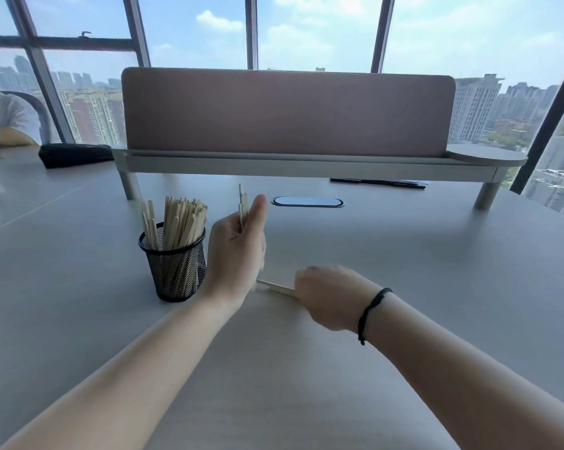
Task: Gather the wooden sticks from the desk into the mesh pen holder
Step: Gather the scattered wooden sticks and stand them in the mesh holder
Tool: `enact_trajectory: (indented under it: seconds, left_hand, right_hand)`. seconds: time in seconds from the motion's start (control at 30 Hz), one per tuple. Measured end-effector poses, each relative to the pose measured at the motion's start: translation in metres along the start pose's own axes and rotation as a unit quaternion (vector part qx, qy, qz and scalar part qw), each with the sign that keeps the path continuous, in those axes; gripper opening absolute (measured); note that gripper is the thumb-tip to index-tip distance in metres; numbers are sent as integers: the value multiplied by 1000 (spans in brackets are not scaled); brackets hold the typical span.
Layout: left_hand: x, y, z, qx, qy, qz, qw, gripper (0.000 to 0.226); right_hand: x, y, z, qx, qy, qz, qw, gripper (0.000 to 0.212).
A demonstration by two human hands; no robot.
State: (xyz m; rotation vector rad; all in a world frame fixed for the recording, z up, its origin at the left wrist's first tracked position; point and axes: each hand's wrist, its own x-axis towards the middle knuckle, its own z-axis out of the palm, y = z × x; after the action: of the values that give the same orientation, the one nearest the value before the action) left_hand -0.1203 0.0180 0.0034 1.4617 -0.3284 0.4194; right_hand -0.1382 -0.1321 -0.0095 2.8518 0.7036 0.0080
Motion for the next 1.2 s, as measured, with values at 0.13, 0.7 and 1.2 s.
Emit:
enact_trajectory:
  seconds: [0.13, 0.7, 1.2]
  left_hand:
    - [11, 30, -4, -56, 26, 9, 998, 73]
    - [75, 63, -85, 32, 188, 75, 979, 64]
    - [74, 50, -113, 376, 127, 78, 915, 28]
  right_hand:
    - [7, -2, -12, -49, -18, -23, 998, 15]
    - [30, 17, -5, 507, 123, 165, 837, 14]
    - [82, -72, -114, 819, 236, 51, 520, 50]
